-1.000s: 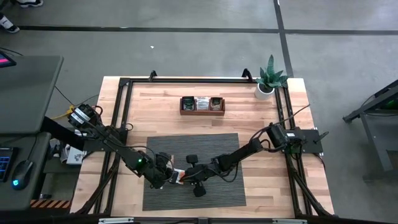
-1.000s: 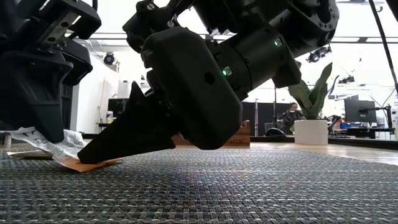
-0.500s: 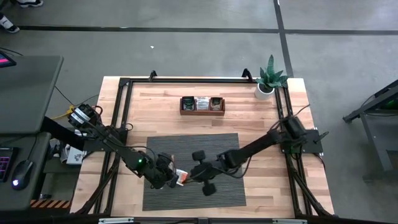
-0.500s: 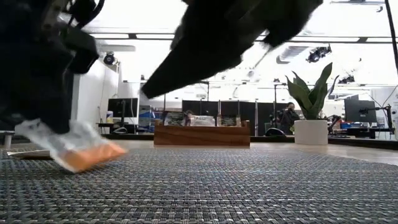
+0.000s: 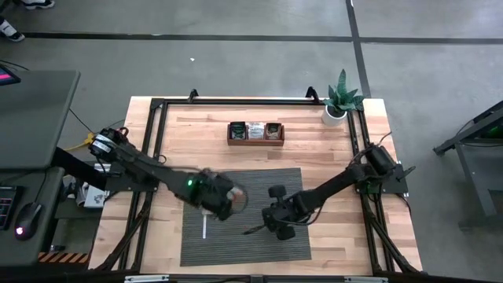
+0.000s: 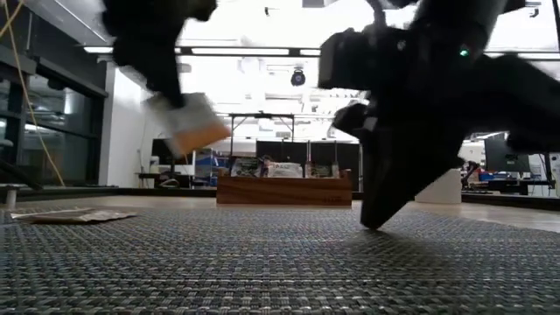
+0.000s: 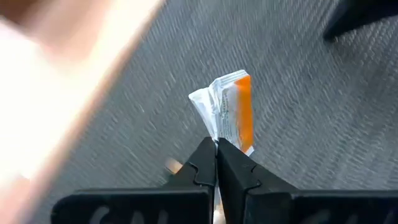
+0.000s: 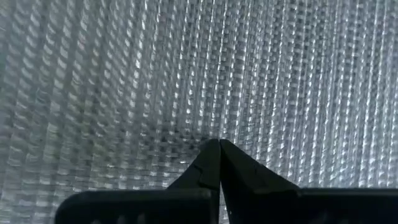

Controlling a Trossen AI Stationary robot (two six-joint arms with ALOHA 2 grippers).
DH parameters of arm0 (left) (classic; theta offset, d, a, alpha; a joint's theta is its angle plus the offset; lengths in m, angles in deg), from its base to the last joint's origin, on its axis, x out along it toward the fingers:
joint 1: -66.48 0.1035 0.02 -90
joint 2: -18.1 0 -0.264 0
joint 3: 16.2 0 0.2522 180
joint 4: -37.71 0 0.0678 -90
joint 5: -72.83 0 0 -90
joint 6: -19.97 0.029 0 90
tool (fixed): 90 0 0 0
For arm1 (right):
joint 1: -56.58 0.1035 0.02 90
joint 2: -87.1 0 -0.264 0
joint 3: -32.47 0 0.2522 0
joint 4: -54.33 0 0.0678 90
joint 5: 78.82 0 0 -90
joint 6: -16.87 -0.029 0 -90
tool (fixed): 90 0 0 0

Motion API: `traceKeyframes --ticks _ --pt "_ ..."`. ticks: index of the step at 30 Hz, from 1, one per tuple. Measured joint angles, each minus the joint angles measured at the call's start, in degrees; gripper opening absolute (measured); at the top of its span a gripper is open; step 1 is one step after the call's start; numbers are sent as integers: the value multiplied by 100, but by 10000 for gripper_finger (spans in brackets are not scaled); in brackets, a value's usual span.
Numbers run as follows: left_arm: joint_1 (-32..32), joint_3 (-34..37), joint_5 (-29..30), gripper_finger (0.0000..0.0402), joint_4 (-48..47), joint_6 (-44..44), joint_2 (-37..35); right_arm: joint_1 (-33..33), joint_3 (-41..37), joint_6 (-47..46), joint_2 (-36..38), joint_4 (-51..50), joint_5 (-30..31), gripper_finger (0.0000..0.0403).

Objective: Pick & Place Tea
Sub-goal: Put the orange tea bag into the middle compartment of the wooden organizer

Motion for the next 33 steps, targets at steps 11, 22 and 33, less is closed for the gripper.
traceKeyframes --ticks 11,22,33 --pt "1726 -712 220 0 -106 3549 0 501 -1899 -1367 842 2072 898 0" --pt "3604 -712 -1220 0 1457 6514 0 589 -3309 -1934 1414 4571 1438 0" --pt "4574 -766 -1489 0 1764 7541 358 589 -3547 -1734 1414 5047 1618 0"
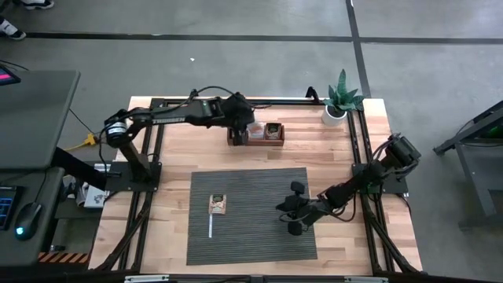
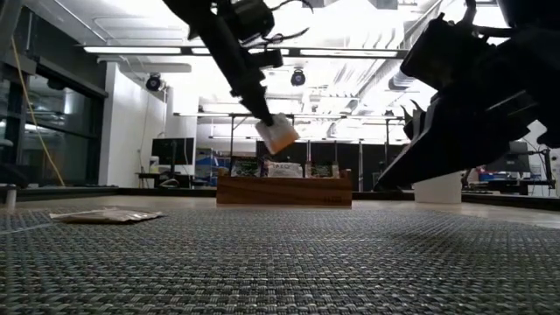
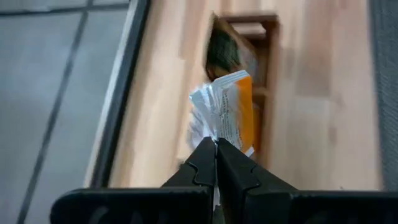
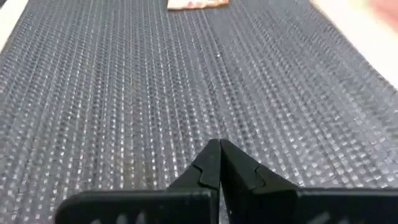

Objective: Pick & Place Tea
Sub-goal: Put the orange tea bag into the middle compartment of the wooden organizer

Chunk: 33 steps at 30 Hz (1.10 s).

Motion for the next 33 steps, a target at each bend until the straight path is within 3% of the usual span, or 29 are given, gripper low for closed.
traceKeyframes --ticks 10,17,33 --pt "-296 -688 1151 0 -323 490 983 0 0 125 0 57 87 0" --pt "-471 -875 1515 0 -408 678 1369 0 2 128 1 15 90 0" --pt "-494 -862 1129 0 -454 781 1434 0 7 128 0 -11 120 0"
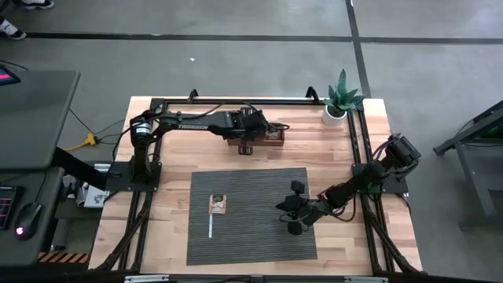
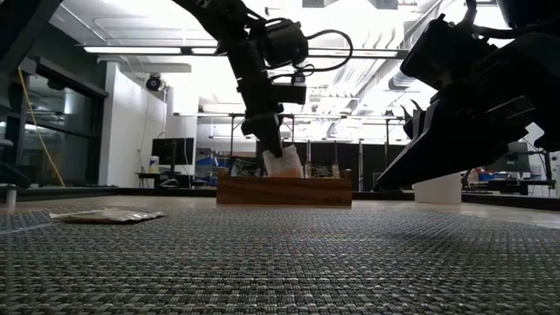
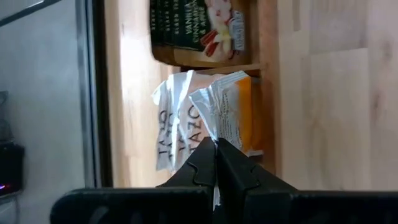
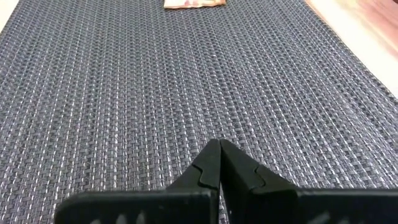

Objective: Pick & Place Tea
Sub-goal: Put the orange tea bag into the middle compartment of the wooden organizer

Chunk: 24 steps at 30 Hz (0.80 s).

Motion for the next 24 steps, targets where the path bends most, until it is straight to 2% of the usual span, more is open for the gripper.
traceKeyframes --ticks 8,15,19,24 --pt "0 -20 -92 0 -110 39 266 0 2 -4 0 17 1 0" --pt "0 -6 302 7 -77 3 330 0 2 -2 0 24 2 1" --pt "0 4 539 30 -72 3 341 0 2 -2 0 -4 -1 0" --pt "0 -67 753 84 -142 -7 341 0 2 -2 0 -7 -13 0"
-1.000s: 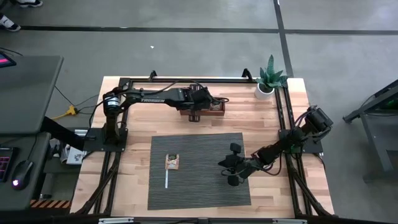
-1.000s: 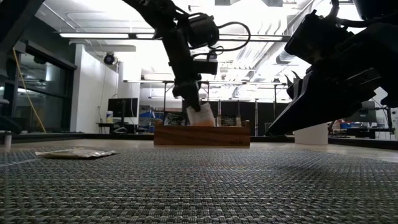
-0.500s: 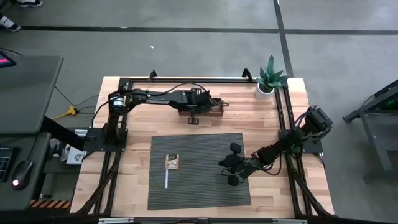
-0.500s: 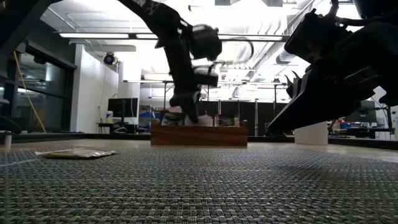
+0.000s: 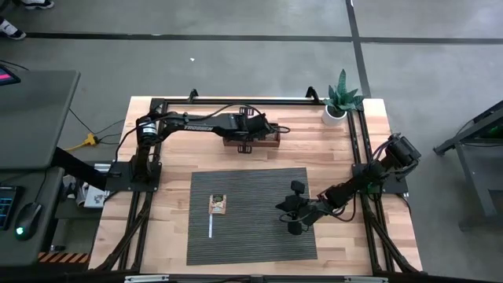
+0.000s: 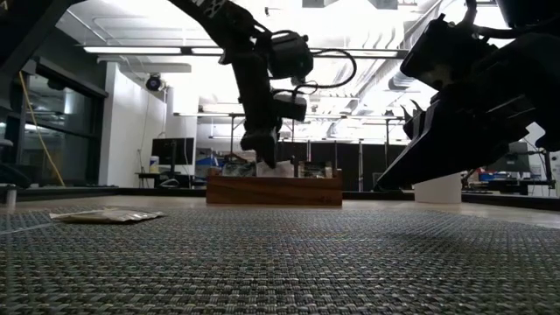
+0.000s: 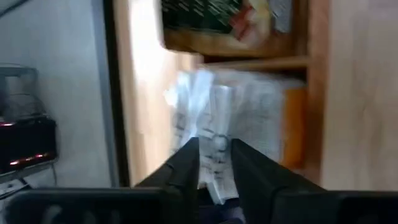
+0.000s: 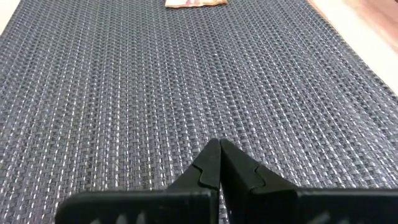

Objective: Pick & Place Tea
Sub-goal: Put the orange tea bag into the middle compartment of the wooden organizer, then put the light brown tea bag into the right compartment of the wooden organizer

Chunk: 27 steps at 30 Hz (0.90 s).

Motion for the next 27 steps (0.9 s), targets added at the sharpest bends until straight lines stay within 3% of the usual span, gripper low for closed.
traceKeyframes --ticks 10,21,27 --pt "0 -700 196 184 -290 -80 0 -2 0 0 0 -4 -69 0" --pt "0 -1162 230 193 -1682 -894 -38 -2 0 0 0 -38 -133 1" --pt "-61 -1087 -104 193 -2321 -1773 -566 -2 0 0 0 -39 -136 0"
